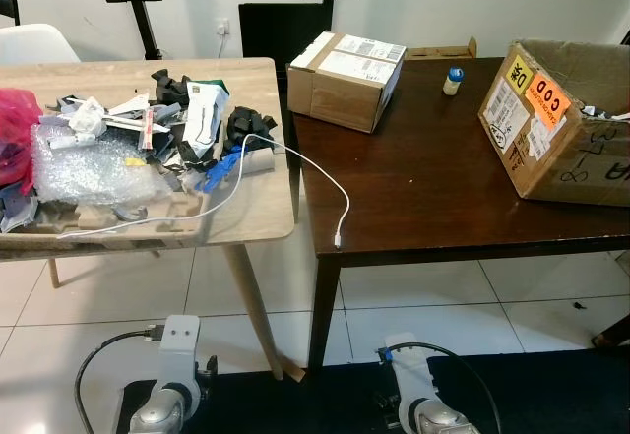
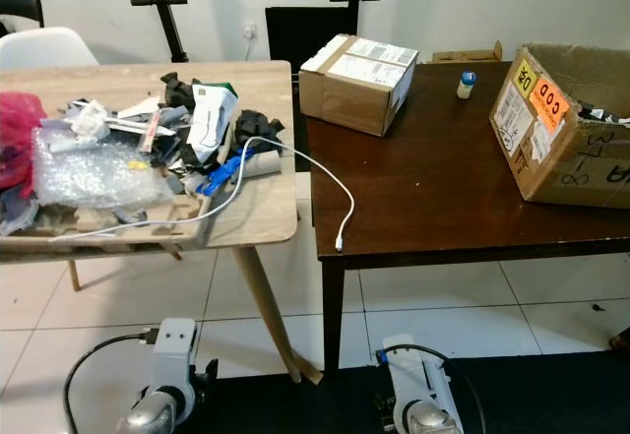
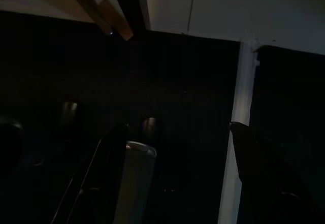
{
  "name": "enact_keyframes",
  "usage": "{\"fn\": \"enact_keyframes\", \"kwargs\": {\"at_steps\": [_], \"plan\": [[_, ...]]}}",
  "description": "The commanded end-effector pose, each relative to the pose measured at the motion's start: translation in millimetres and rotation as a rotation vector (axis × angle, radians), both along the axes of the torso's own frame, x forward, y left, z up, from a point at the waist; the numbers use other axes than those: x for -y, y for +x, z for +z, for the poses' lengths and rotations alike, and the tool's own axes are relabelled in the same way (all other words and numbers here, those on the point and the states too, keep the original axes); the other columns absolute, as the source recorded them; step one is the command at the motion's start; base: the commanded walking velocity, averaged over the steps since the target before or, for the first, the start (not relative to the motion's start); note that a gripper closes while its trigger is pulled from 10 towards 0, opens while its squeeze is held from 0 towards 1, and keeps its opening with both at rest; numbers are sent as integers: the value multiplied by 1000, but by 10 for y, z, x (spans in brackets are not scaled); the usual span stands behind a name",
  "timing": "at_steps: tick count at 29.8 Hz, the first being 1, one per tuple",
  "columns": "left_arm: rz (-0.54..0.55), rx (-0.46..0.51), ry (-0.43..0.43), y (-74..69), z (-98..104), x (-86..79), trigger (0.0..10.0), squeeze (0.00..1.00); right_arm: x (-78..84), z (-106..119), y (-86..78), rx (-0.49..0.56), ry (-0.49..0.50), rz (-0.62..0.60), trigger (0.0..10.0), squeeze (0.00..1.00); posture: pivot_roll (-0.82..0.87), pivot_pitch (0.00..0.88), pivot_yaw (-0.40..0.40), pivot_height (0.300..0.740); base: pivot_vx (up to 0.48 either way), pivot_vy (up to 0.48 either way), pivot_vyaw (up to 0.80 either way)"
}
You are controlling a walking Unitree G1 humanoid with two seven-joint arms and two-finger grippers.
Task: Picking trash to rubbish bin
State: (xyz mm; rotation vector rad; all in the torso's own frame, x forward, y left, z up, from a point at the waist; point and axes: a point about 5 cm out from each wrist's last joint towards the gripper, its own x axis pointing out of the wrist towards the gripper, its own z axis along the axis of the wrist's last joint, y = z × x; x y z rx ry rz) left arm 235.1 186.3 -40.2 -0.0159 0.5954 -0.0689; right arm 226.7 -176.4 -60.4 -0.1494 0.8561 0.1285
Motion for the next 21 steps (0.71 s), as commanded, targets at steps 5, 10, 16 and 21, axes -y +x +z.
{"fn": "enact_keyframes", "kwargs": {"at_steps": [5,10,16,21], "plan": [[-7,-17,6,-43,-28,-25,10000,0,-46,-36,-48,-18,9,3,10000,0,29,90,9,740,0,431,0],[-6,-26,28,-28,-22,-52,10000,0,-43,-35,-46,-18,9,1,10000,0,32,95,12,740,0,320,0],[-17,-23,56,-3,-4,-72,10000,0,-54,-38,-49,-19,12,-1,10000,0,33,97,15,740,0,-153,0],[-15,-20,59,7,1,-75,10000,0,-56,-45,-59,-21,13,-3,10000,0,32,97,16,740,0,-467,0]]}}
